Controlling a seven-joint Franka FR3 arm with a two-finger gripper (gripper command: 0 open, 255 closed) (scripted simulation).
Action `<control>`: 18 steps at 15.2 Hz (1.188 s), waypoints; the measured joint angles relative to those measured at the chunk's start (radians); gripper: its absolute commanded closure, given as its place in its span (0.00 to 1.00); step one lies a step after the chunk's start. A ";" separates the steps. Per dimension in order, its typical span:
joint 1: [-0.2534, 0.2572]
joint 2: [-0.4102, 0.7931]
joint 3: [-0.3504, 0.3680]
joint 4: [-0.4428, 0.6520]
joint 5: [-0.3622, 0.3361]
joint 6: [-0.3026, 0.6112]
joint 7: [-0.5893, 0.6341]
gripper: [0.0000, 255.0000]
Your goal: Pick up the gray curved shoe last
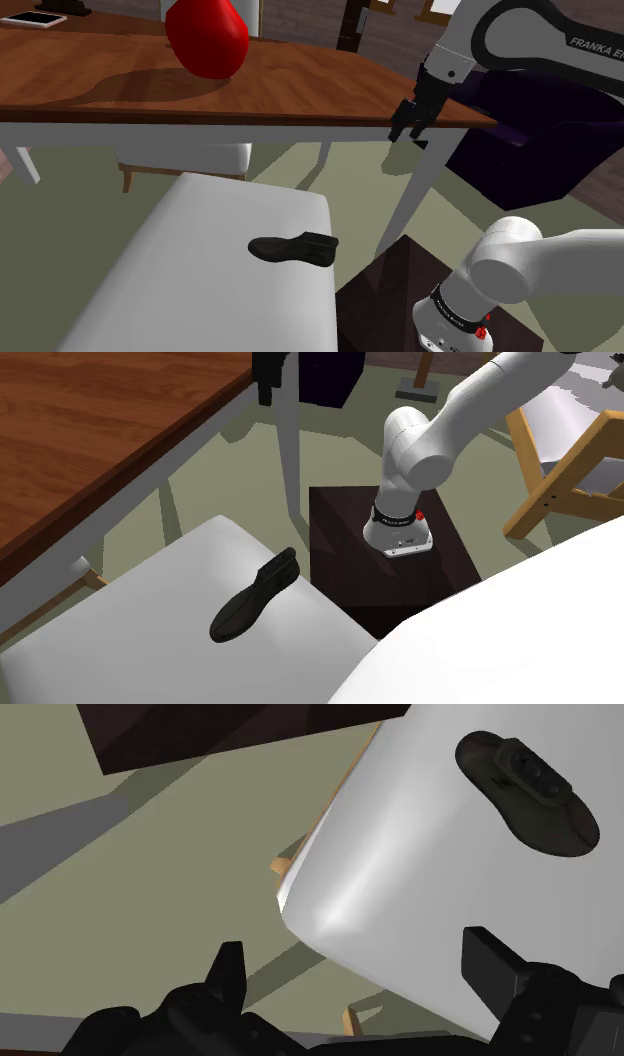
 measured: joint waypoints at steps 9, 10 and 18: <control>0.103 0.142 0.072 -0.028 0.017 0.074 -0.093 0.00; 0.115 0.159 0.080 -0.037 0.016 0.110 -0.111 0.00; 0.222 0.354 0.180 -0.043 0.024 0.282 -0.211 0.00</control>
